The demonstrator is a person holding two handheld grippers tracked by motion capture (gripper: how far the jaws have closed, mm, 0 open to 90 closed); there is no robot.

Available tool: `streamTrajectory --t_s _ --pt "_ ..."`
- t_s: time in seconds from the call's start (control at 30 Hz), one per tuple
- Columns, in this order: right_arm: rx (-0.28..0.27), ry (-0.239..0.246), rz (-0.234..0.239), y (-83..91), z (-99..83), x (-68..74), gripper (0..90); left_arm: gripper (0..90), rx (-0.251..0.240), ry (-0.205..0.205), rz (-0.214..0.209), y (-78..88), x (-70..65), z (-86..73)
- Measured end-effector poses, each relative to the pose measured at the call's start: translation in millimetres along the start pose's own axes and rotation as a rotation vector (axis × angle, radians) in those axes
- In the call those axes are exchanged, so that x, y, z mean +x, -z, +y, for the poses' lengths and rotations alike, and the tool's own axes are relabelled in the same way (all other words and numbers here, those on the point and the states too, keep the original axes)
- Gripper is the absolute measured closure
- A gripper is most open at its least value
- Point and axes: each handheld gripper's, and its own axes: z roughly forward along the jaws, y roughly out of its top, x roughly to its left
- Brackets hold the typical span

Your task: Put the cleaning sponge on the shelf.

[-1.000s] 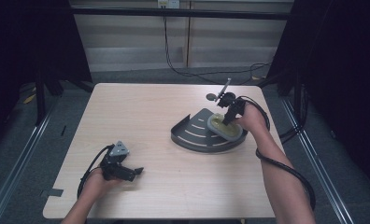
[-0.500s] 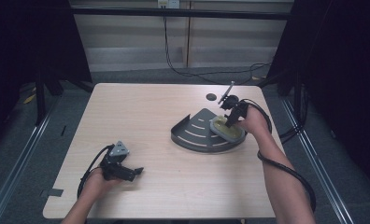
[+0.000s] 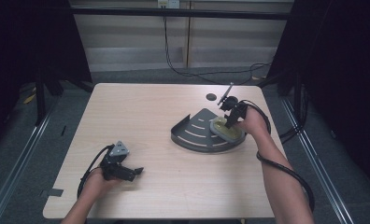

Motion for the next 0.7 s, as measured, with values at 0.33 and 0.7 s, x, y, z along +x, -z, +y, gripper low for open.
streamTrajectory --t_s 0.33,0.7 --pt "-0.002 -0.002 -0.003 -1.5 -1.4 -1.3 71.1 4.5 0.0 0.0 0.0 0.0 0.0 0.0" --pt "-0.005 -0.013 -0.003 -3.1 -1.7 -1.8 70.9 4.5 -0.002 -0.002 0.001 0.0 0.2 0.0"
